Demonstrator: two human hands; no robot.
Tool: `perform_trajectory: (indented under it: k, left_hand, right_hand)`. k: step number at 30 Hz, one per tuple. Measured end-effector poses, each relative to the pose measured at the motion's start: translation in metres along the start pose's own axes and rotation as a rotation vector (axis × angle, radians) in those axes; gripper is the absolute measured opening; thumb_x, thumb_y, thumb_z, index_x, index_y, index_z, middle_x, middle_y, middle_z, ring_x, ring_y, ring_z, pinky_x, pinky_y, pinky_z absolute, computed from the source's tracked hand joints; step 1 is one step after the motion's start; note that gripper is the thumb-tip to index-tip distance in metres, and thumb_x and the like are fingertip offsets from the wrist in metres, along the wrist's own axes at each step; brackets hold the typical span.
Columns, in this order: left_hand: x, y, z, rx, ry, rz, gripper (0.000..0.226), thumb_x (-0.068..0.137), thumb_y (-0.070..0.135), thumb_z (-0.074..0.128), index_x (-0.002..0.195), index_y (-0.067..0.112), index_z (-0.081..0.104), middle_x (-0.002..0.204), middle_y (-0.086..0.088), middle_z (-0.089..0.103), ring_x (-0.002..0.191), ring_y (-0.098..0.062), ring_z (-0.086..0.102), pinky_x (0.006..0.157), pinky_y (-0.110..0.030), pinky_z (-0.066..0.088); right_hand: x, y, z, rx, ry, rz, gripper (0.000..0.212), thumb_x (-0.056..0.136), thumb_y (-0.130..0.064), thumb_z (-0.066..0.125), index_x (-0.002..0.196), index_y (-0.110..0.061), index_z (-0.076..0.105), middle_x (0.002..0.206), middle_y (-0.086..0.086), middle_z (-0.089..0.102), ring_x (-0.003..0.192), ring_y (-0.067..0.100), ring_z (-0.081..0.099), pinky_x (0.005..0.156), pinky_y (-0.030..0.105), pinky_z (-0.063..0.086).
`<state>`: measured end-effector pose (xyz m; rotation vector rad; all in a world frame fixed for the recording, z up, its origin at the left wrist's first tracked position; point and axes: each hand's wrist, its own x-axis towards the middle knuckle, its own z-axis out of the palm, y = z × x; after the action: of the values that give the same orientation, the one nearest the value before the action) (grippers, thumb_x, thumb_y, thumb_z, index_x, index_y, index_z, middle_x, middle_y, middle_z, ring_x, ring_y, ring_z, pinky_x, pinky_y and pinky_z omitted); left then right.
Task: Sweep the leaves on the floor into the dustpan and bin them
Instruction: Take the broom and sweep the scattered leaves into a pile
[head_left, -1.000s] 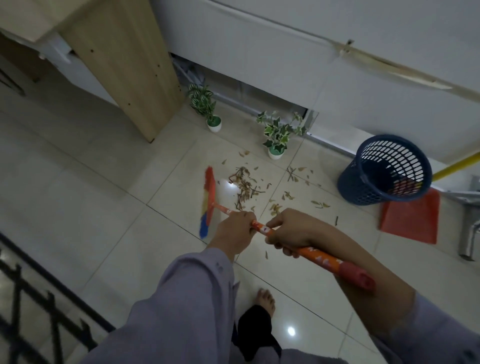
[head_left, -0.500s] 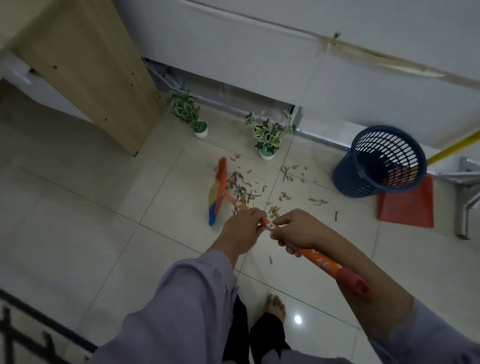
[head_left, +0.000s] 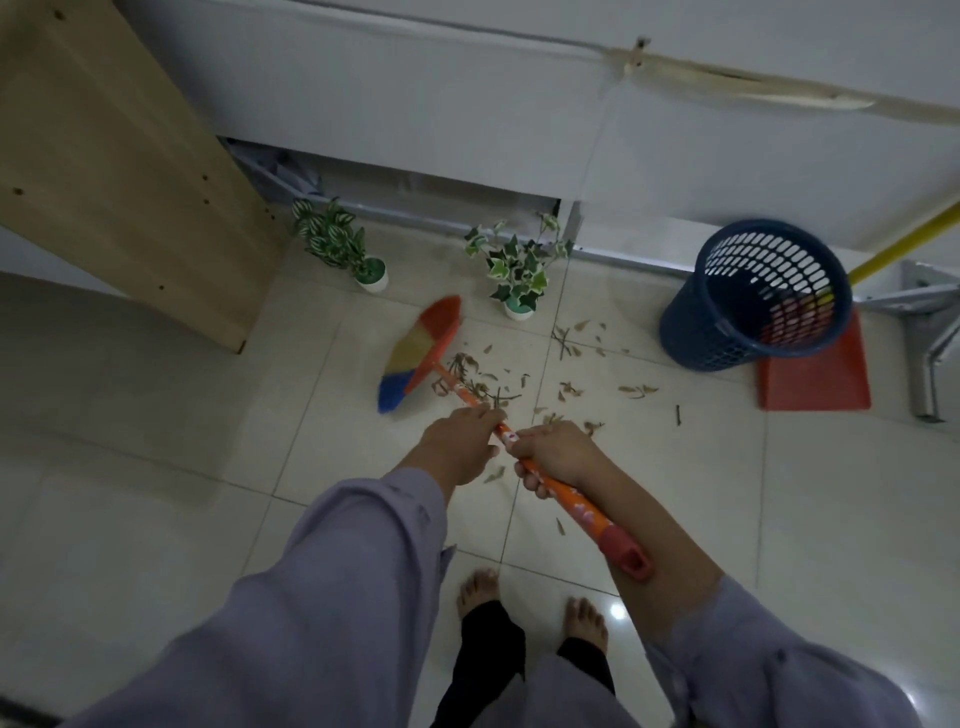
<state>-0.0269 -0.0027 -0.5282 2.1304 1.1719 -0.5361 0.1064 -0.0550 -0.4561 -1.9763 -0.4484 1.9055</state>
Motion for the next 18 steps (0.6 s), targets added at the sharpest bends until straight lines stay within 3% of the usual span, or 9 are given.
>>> perform_trajectory:
  k: [9,18]
  left_hand:
    - [-0.013,0.035,0.008,0.035,-0.052,0.066,0.052,0.096,0.026,0.051,0.144,0.023,0.031,0.153,-0.001,0.032,0.135,-0.027,0.039,0.101,-0.045,0.043]
    - [-0.051,0.092,0.045,0.002,-0.025,0.064,0.047,0.095,0.026,0.051,0.140,0.025,0.037,0.145,0.000,0.044,0.130,-0.026,0.045,0.100,-0.046,0.045]
  right_hand:
    - [-0.030,0.020,-0.022,0.149,-0.030,0.127,0.025,0.094,-0.008,0.053,0.115,0.003,0.058,0.062,0.010,0.049,0.029,0.009,0.041,0.032,0.012,0.032]
    - [-0.074,0.067,-0.057,0.036,-0.022,0.144,0.033,0.093,-0.008,0.053,0.121,0.009,0.054,0.061,0.011,0.050,0.029,0.011,0.042,0.034,0.014,0.033]
